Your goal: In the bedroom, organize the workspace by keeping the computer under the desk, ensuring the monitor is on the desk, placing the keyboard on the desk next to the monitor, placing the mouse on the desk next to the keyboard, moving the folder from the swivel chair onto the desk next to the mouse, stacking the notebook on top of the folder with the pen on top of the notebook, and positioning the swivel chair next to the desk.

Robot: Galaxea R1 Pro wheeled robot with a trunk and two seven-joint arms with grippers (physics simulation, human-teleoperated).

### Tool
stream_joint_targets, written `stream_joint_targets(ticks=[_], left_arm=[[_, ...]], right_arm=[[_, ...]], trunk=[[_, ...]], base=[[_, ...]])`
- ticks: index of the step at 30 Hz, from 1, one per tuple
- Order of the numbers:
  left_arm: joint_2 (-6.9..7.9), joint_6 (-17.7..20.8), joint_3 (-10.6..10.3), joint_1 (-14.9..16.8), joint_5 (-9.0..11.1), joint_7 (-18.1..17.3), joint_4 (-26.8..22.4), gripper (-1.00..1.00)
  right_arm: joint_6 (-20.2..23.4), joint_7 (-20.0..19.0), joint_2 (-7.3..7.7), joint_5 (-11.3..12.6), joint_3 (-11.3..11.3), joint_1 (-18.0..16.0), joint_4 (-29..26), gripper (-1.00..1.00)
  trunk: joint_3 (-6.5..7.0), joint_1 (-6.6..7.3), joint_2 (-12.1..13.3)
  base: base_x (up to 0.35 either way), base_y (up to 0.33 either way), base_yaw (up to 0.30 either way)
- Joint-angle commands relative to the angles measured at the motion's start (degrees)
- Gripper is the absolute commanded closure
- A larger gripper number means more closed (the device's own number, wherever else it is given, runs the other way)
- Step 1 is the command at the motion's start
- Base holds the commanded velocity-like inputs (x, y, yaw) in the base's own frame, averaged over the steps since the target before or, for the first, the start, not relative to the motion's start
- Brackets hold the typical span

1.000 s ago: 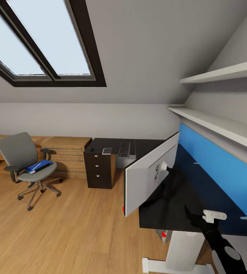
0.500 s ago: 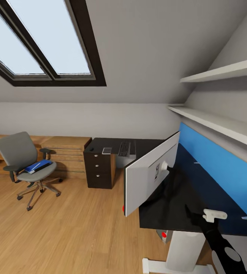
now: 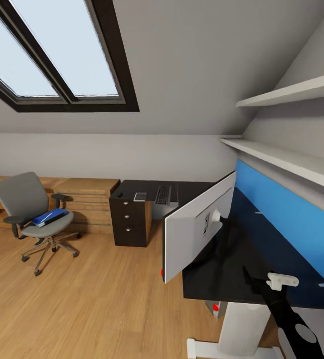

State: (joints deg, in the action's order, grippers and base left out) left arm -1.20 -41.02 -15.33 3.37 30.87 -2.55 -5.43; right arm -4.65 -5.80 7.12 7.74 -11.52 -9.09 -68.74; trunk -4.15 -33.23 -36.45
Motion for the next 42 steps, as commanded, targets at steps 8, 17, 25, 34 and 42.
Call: stream_joint_targets(ticks=[8,17,25,34,42], left_arm=[[-0.08,-0.1,-0.3,0.1,0.6,-0.3,0.1,-1.0],[-0.04,-0.2,-0.3,0.1,0.5,-0.5,0.1,-1.0],[0.04,-0.2,-0.1,0.1,0.6,-0.5,0.1,-1.0],[0.06,0.0,-0.1,0.1,0.7,-0.4,0.1,-1.0],[0.06,0.1,-0.1,0.1,0.7,-0.5,0.2,-1.0]], right_arm=[[0.0,-0.4,0.02,0.6,-0.1,0.0,0.0,-1.0],[-0.2,-0.3,0.0,0.5,-0.2,0.0,0.1,-1.0],[-0.2,-0.3,-0.05,0.6,-0.2,0.0,0.1,-1.0],[-0.1,0.7,-0.14,0.2,0.3,-0.1,0.6,-1.0],[-0.1,7.8,-1.31,0.2,0.8,-10.7,12.9,-1.0]], trunk=[[-1.56,-1.78,-3.3],[-2.15,-2.44,-4.5],[-2.15,-2.44,-4.5],[-2.15,-2.44,-4.5],[-2.15,-2.44,-4.5]], base=[[0.0,0.0,0.0],[0.0,0.0,0.0],[-0.022,0.0,0.0],[-0.261,0.0,0.0],[-0.284,0.0,0.0]])
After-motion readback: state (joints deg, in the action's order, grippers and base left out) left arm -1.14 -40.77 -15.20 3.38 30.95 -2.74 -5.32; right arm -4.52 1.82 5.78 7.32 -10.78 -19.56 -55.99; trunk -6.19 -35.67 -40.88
